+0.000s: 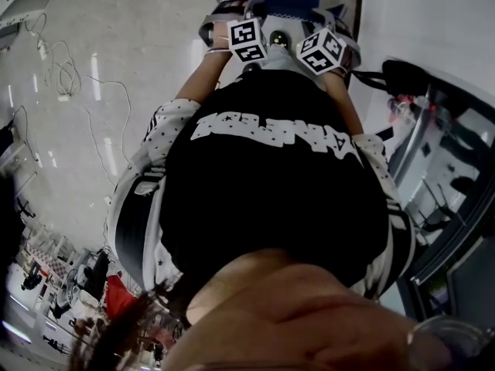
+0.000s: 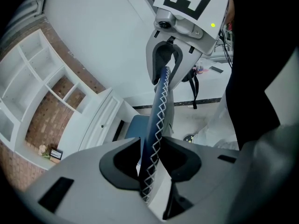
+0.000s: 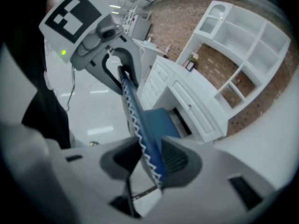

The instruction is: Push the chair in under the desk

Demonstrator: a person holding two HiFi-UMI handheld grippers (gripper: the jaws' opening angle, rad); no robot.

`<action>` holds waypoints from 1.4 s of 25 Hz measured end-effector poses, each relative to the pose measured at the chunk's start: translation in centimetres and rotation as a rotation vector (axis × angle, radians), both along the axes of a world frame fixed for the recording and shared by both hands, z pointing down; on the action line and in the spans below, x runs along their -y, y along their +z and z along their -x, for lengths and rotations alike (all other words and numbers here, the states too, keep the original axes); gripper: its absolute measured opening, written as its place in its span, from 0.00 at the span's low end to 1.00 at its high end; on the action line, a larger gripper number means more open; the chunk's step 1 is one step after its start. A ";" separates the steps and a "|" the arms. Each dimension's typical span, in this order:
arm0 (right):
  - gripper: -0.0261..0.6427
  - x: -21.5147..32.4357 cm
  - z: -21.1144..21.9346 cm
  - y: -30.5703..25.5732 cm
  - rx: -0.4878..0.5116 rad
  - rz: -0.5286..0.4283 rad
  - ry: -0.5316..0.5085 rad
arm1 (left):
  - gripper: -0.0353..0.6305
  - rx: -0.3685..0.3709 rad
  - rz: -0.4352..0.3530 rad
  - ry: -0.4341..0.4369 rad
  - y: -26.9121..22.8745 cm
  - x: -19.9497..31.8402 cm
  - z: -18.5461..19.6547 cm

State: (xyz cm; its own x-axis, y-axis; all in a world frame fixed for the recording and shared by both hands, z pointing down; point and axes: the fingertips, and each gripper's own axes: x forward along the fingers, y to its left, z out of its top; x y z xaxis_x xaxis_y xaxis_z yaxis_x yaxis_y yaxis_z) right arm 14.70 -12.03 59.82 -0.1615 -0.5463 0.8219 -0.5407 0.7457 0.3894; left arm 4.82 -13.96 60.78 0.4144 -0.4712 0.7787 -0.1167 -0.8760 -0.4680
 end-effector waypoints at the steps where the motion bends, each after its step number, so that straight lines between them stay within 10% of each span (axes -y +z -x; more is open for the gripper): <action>1: 0.26 0.2 0.1 -0.1 -0.001 -0.003 0.000 | 0.27 0.001 0.000 -0.001 0.0 0.2 0.1; 35: 0.26 8.2 -2.8 0.1 -0.011 -0.022 0.004 | 0.25 0.034 -0.002 -0.004 0.1 7.5 -2.7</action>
State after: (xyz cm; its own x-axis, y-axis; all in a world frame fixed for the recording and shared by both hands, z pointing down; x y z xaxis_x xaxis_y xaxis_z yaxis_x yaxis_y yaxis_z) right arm 17.54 -20.26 59.88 -0.1505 -0.5645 0.8116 -0.5392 0.7349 0.4112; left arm 7.53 -21.43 60.92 0.3859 -0.4745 0.7912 -0.1042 -0.8745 -0.4737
